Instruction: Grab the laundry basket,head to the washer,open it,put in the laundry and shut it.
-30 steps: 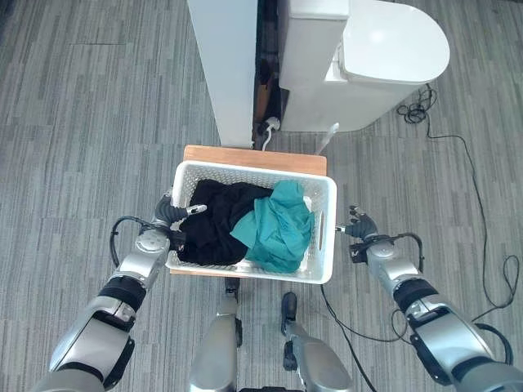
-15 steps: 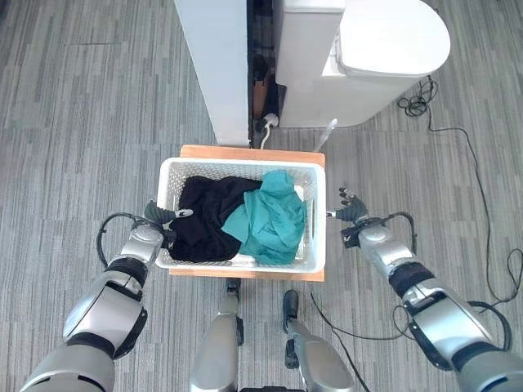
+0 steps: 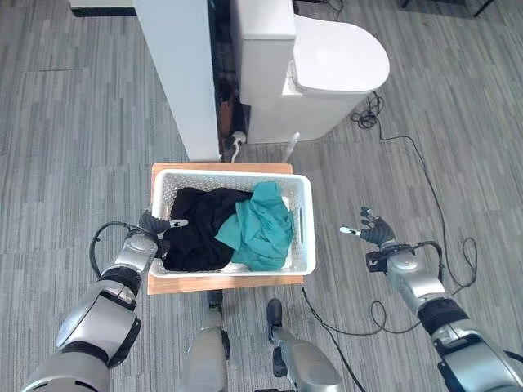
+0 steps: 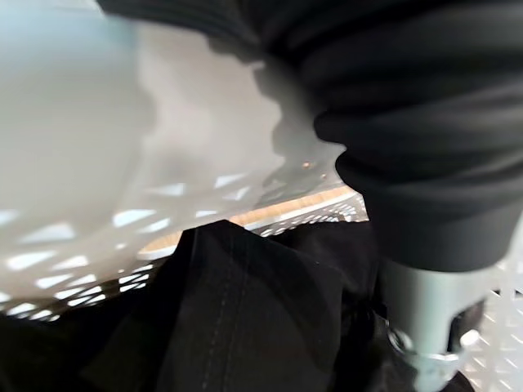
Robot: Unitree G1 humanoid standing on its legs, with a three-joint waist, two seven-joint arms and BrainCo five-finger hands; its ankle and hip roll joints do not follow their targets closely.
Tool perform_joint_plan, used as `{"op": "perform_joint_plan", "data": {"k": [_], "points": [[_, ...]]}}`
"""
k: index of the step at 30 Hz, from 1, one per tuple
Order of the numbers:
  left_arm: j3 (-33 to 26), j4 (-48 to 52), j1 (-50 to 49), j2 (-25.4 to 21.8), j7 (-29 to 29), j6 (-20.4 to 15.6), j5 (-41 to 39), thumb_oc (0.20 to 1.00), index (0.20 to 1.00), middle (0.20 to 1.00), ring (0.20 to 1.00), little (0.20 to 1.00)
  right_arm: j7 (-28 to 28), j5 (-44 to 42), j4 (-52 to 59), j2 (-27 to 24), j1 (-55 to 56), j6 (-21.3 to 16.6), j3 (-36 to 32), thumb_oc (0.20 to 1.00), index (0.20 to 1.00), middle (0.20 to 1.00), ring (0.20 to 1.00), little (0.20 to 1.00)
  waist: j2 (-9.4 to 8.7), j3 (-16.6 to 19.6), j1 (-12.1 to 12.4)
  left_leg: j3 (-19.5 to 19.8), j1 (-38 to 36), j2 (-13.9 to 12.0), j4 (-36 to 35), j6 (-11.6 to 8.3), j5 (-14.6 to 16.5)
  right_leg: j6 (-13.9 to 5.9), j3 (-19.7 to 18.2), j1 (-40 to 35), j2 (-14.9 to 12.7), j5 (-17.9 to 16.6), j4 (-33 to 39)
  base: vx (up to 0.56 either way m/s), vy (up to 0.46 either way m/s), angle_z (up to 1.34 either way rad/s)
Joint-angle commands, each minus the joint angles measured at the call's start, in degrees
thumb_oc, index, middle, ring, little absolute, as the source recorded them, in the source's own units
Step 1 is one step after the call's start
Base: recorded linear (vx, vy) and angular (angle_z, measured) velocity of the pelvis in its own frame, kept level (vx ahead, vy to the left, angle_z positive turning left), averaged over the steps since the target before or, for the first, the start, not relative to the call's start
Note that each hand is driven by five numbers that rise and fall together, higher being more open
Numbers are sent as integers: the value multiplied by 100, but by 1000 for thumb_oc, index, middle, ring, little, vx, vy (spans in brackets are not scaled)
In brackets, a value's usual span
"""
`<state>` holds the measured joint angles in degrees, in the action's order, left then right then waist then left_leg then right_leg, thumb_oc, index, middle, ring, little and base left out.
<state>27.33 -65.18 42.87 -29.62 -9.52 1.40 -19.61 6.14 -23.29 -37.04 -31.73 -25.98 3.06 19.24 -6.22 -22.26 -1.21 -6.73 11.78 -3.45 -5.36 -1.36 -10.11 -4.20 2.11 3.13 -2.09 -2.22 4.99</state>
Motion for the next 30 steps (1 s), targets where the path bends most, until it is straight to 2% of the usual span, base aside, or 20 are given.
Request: {"op": "perform_joint_plan", "data": {"k": [1,11,18,21,30], "points": [[147,-369,256,577,170,-119,203,1000,1000,1000,1000,1000,48,125,60,-204,-327,-251,-31,1000,1000,1000,1000,1000,121,140,103,219,-405,-101,144,-98,637,-341,245,627,-344,-353,-279,0,0,0],[426,-592,521,726,91,-94,95,1000,1000,1000,1000,1000,232,-282,-1071,627,-1699,-210,734,1000,1000,1000,1000,1000,148,72,275,313,-130,-58,305,-89,629,-320,315,729,-371,-416,-230,0,0,0],[612,-557,639,821,2,-49,13,1000,1000,1000,1000,1000,241,-405,-2085,1099,-2229,-3,1030,1000,1000,1000,1000,1000,204,21,385,441,120,6,385,-100,580,-290,417,826,-401,-391,-296,2,-10,10],[670,-517,670,832,-40,-42,7,1000,1000,1000,1000,1000,267,-478,-2398,1205,-2267,52,999,1000,1000,1000,1000,1000,224,12,399,484,188,28,397,-97,566,-283,458,860,-412,-367,-343,19,-3,11],[737,-258,526,889,-96,-54,-24,1000,1000,1000,1000,1000,246,-588,-2345,1344,-1896,29,977,1000,1000,1000,1000,1000,233,-23,396,520,208,53,401,-66,595,-287,455,913,-417,-342,-424,6,4,7]]}}
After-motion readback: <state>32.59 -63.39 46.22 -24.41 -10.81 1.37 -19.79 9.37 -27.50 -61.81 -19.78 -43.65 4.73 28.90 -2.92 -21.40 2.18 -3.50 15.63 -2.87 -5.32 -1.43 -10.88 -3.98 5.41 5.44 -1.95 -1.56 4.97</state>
